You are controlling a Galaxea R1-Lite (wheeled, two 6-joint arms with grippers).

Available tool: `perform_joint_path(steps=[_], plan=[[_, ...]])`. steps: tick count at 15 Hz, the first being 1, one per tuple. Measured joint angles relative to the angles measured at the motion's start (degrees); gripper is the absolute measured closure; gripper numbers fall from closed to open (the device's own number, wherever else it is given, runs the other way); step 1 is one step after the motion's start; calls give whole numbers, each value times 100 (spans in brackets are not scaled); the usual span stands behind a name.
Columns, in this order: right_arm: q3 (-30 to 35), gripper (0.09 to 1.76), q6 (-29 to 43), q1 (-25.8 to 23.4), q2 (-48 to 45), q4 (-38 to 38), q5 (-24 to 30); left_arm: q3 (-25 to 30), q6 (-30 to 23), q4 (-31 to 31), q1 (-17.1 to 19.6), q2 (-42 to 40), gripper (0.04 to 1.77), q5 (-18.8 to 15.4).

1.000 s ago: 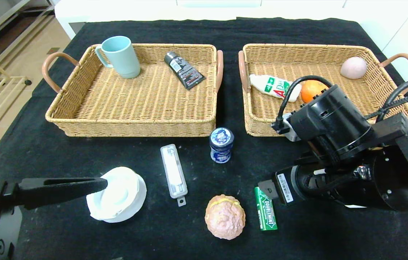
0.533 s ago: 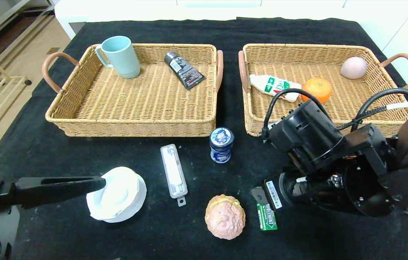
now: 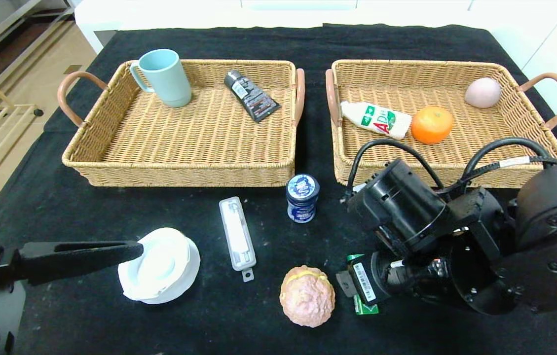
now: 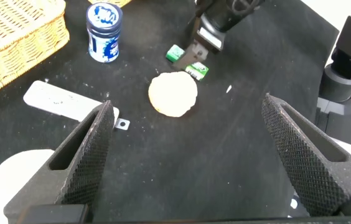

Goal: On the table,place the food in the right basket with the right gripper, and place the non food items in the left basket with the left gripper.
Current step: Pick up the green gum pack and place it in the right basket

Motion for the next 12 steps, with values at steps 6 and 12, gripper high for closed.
perform_joint_path(steps=[6, 12], plan=[[-26, 14, 129, 30, 190, 2, 0, -2, -1, 0, -2, -2, 9, 0], [-9, 74, 206, 34, 235, -2, 9, 5, 0, 0, -2, 2, 9, 2]])
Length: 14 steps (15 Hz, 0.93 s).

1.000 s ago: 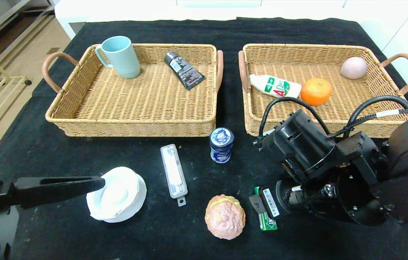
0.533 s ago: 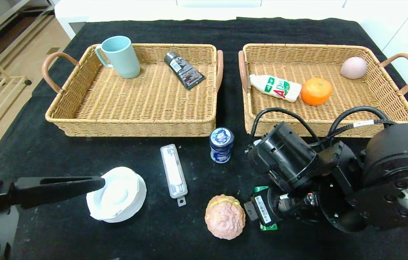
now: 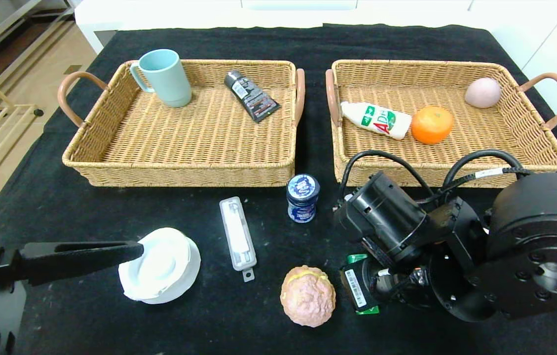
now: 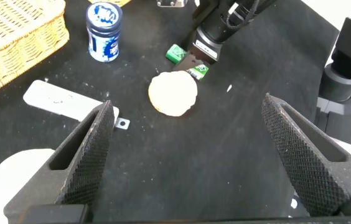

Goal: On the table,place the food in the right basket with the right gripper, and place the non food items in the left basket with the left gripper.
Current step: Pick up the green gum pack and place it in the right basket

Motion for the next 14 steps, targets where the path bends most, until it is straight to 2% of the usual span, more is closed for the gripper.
perform_joint_path(steps=[5, 14], plan=[[13, 126, -2, -4, 7, 2, 0, 2, 0, 6, 0, -2, 9, 0], [29, 126, 0, 21, 0, 55, 0, 2, 0, 9, 0, -2, 9, 0]])
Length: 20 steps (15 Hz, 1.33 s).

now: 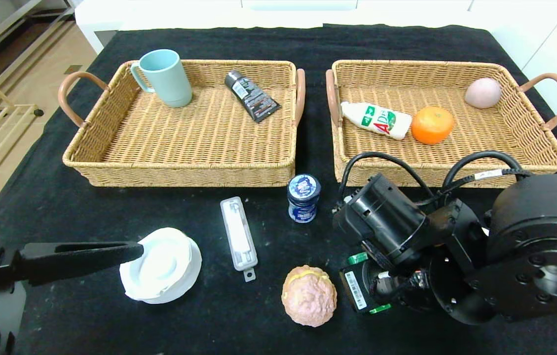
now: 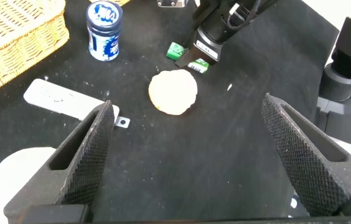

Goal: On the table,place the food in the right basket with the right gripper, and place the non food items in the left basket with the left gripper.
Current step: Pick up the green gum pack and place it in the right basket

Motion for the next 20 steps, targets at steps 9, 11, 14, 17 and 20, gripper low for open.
perform_joint_path(steps=[9, 11, 14, 17, 20], plan=[[-16, 126, -16, 50, -218, 107, -9, 15, 16, -9, 0, -2, 9, -2], [-66, 126, -21, 54, -397, 251, -22, 17, 44, -9, 0, -11, 9, 0], [-226, 126, -55, -5, -621, 284, -41, 17, 46, -9, 0, -11, 9, 0], [-711, 126, -82, -317, -703, 333, -27, 17, 63, 0, -5, -22, 9, 0], [-1242, 126, -187, -639, -712, 391, -11, 17, 107, 0, -9, -57, 9, 0]])
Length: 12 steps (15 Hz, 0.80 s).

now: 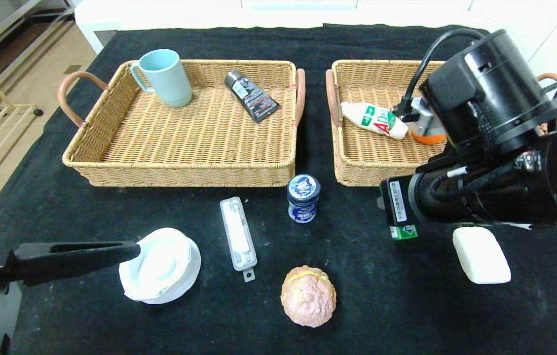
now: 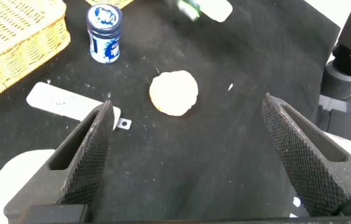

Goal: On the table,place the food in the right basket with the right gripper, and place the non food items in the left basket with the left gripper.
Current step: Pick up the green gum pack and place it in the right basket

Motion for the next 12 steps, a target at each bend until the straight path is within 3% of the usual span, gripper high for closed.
perform_joint_path(steps=[12], plan=[[-1545, 126, -150, -1133, 425, -118, -2, 6, 7, 2, 0, -26, 9, -2]])
